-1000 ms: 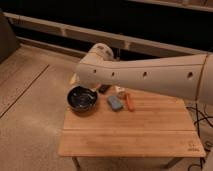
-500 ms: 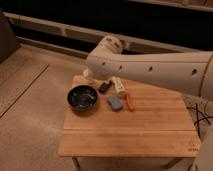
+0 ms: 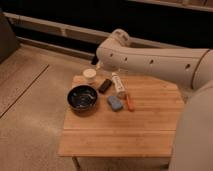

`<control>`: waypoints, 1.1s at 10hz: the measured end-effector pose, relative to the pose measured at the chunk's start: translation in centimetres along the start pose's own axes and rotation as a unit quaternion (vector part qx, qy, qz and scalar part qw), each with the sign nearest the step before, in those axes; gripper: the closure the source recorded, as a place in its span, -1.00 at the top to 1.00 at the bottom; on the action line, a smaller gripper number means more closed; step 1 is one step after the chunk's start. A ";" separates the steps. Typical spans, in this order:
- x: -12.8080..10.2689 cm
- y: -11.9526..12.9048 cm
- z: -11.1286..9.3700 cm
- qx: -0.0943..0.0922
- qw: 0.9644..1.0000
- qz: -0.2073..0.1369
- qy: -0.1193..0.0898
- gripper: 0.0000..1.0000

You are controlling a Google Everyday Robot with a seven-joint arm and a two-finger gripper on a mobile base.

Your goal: Place the bottle in the ceramic bowl

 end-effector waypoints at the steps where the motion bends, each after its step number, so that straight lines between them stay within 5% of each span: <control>1: -0.1 -0.9 1.5 0.006 1.000 0.008 0.015 0.30; 6: -0.1 -1.7 2.7 0.012 0.999 0.012 0.028 0.30; 9: -1.1 -2.6 3.2 0.005 0.999 -0.053 0.003 0.30; 11: -2.2 -4.7 4.3 0.015 0.993 -0.114 -0.015 0.30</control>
